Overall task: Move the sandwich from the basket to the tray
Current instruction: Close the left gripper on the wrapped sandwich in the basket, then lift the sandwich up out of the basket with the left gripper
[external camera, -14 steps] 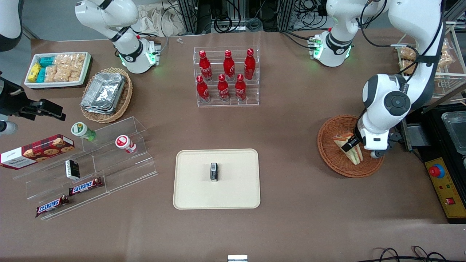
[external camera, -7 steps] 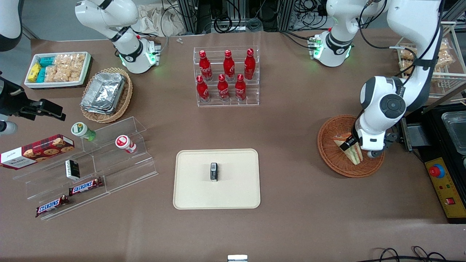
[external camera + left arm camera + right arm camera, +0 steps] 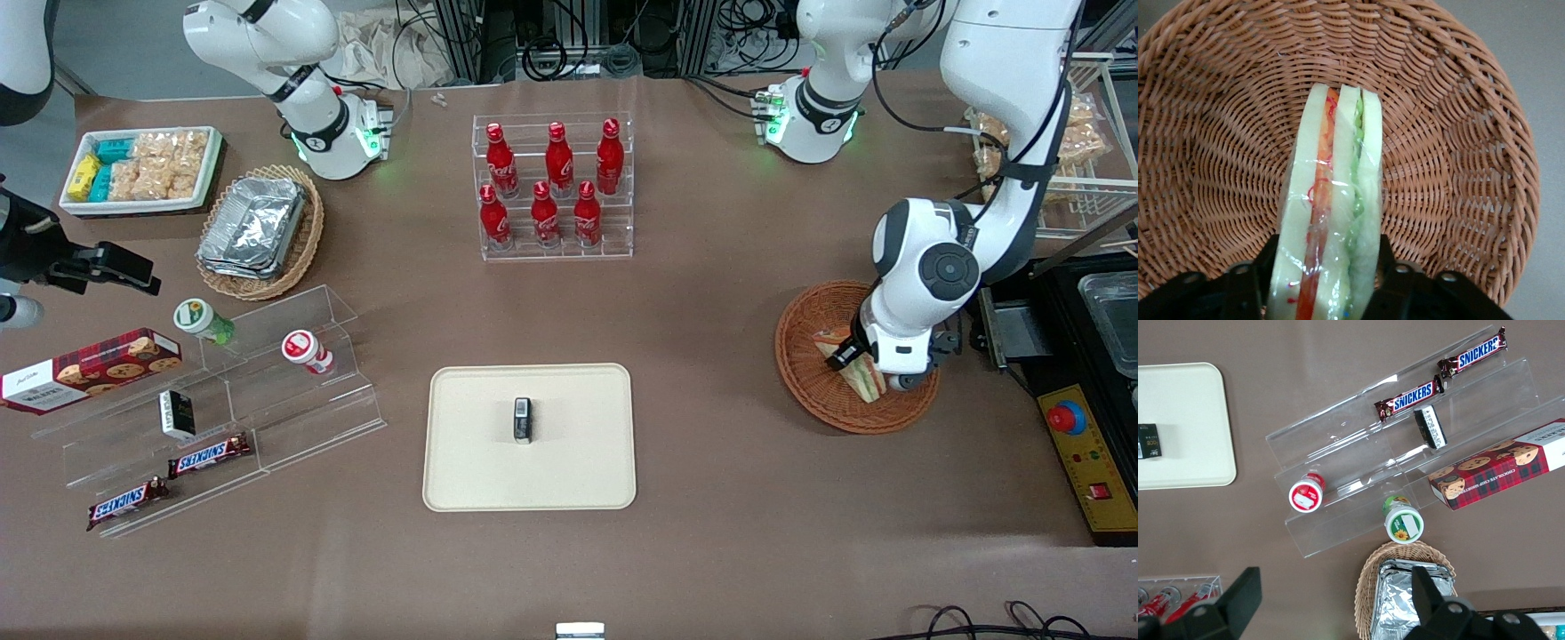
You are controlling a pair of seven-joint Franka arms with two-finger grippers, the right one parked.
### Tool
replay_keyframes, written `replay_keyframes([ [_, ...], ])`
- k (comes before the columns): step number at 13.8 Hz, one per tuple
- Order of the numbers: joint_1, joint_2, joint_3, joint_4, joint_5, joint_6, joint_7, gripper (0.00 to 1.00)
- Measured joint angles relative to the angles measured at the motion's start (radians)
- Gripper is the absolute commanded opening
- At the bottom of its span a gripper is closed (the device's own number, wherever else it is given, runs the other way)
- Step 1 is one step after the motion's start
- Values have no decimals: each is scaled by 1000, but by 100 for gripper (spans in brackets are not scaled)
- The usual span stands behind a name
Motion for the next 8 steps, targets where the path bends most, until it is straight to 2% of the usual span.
replay_keyframes([
  [5, 0, -4, -1, 28, 4, -12, -2, 0],
  [8, -1, -15, -3, 114, 11, -179, -2, 0],
])
